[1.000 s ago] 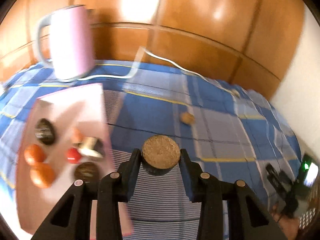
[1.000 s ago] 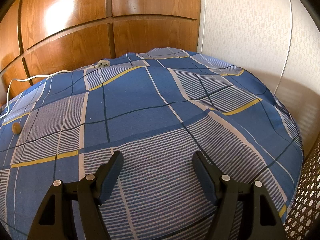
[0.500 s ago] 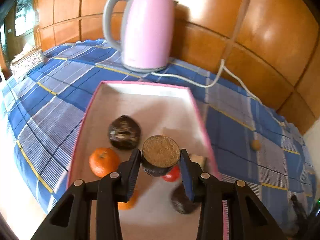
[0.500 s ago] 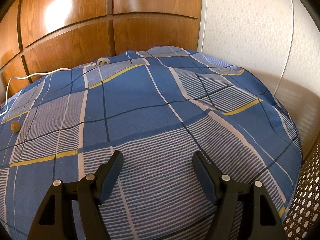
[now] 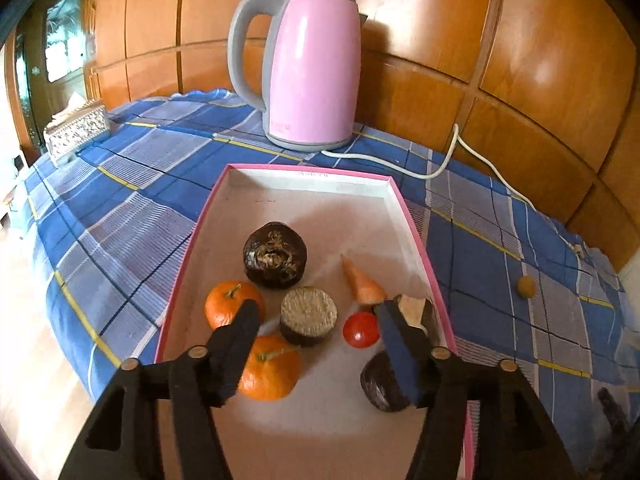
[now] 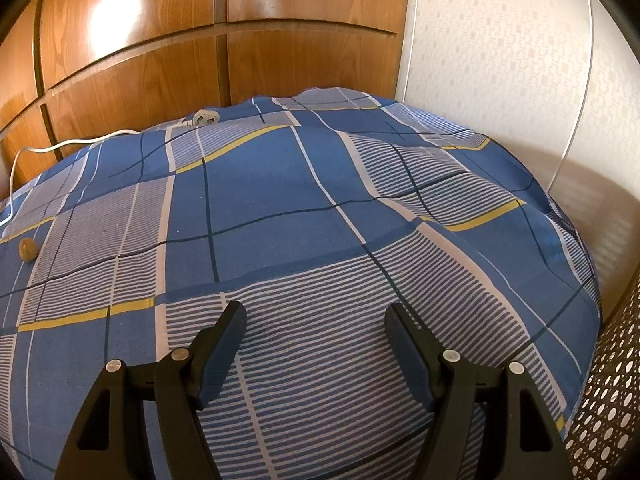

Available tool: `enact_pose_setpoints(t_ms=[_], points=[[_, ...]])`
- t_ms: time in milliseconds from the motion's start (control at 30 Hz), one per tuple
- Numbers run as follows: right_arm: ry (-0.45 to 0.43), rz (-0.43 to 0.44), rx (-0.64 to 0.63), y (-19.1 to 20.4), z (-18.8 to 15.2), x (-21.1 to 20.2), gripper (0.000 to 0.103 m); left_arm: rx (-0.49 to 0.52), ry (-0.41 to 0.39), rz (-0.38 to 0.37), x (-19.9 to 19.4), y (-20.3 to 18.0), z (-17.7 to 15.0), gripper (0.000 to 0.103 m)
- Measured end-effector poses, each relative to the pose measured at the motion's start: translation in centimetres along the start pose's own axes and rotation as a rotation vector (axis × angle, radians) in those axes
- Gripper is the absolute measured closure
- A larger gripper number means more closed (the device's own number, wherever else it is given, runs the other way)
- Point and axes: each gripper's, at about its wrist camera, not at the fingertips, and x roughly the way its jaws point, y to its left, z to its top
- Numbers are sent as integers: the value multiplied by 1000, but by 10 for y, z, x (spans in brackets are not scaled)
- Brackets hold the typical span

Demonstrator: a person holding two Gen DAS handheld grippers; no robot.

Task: Organize fruits
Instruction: 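Withdraw the left gripper and move the right gripper toward the tan potato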

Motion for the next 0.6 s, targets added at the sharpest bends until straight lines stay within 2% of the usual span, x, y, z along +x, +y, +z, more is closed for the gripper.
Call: enact_pose_setpoints(t_ms=[133,300,600], points=[[5,-2,-4,0,1,0,30,16,-16,7,-13,-1,-9,30],[27,4,-20,3,5,1,30,31,-18,14,-22,-2,-19,25],[65,123,-89,31,9,-1,30,43,-11,23,-28,0,-32,19]])
